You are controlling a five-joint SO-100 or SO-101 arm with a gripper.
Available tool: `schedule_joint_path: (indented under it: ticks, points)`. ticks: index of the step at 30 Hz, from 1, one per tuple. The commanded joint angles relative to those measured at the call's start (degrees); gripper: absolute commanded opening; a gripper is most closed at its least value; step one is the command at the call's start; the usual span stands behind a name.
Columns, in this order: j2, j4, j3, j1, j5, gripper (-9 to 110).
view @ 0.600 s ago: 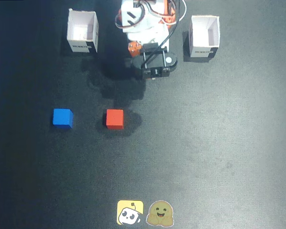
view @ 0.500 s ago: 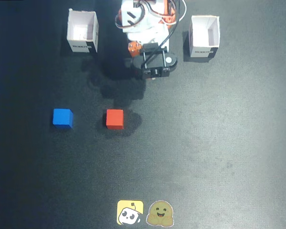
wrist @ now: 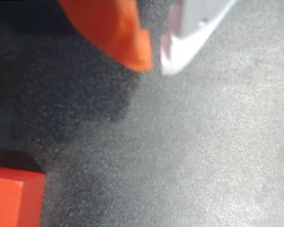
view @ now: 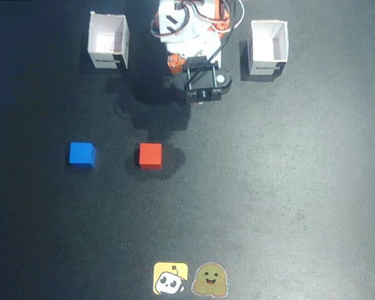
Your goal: Put the red cube in the right box and the blue cube in the left box.
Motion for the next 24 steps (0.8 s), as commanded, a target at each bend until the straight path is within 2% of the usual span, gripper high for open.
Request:
schedule_joint_path:
  ticks: [1,24]
  points:
    - [0.62,-0.26,-0.35,0.26,0.26,0]
    - [0.62,-0.26,-0.35,0.26,-0.26,0]
